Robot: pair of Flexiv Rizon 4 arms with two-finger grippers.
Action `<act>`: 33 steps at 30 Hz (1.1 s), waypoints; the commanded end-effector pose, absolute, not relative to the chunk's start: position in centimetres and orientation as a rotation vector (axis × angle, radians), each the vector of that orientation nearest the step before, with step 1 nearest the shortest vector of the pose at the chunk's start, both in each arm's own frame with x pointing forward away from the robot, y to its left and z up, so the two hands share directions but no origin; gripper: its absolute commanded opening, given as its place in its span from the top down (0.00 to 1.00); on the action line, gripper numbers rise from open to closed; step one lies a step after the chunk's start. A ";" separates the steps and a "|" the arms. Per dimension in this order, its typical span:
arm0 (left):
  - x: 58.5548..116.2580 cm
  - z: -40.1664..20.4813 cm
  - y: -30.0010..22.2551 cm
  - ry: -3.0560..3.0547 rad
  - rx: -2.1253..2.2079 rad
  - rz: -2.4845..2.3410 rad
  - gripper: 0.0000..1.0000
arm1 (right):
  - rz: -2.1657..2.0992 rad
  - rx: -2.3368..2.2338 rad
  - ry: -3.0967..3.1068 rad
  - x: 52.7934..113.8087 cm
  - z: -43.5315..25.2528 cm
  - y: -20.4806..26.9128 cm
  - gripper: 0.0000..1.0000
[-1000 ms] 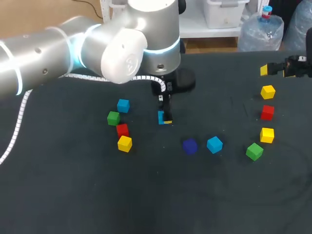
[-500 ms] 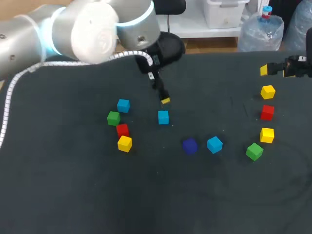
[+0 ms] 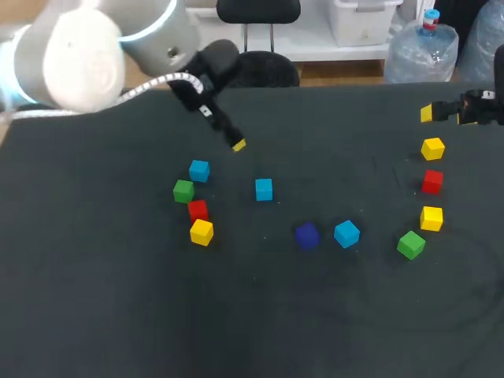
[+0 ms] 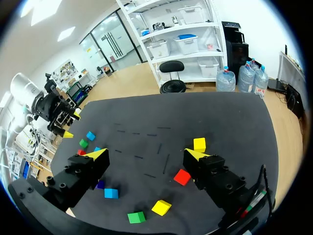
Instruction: Place the blue cubes, place green cubes on the blue cubes, place the yellow cubes on the green cubes, then place the red cubes on the yellow cubes, and place purple cube on the red cubes.
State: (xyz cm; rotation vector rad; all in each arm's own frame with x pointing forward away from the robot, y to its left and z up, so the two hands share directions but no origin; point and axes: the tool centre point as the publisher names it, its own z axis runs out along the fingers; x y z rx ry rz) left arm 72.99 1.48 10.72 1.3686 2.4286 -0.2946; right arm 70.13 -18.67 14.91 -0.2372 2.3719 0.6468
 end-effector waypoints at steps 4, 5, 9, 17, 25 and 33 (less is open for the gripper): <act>71.7 11.1 4.6 2.399 1.171 -0.297 0.00 | 0.638 -0.233 2.374 70.0 15.0 -18.6 0.00; 71.8 11.1 5.0 2.410 1.143 -0.298 0.00 | 0.638 -0.233 2.374 70.0 15.0 -18.6 0.00; 72.0 11.4 6.0 2.440 1.054 -0.290 0.00 | 0.638 -0.233 2.374 70.0 15.0 -18.6 0.00; 71.4 11.5 7.6 2.397 1.096 -0.284 0.00 | 0.638 -0.233 2.374 70.0 15.0 -18.6 0.00; 70.9 10.4 8.8 2.282 1.413 -0.167 0.00 | 0.638 -0.233 2.374 70.0 15.0 -18.6 0.00; 71.1 10.1 9.0 2.259 1.494 -0.152 0.00 | 0.638 -0.233 2.374 70.0 15.0 -18.6 0.00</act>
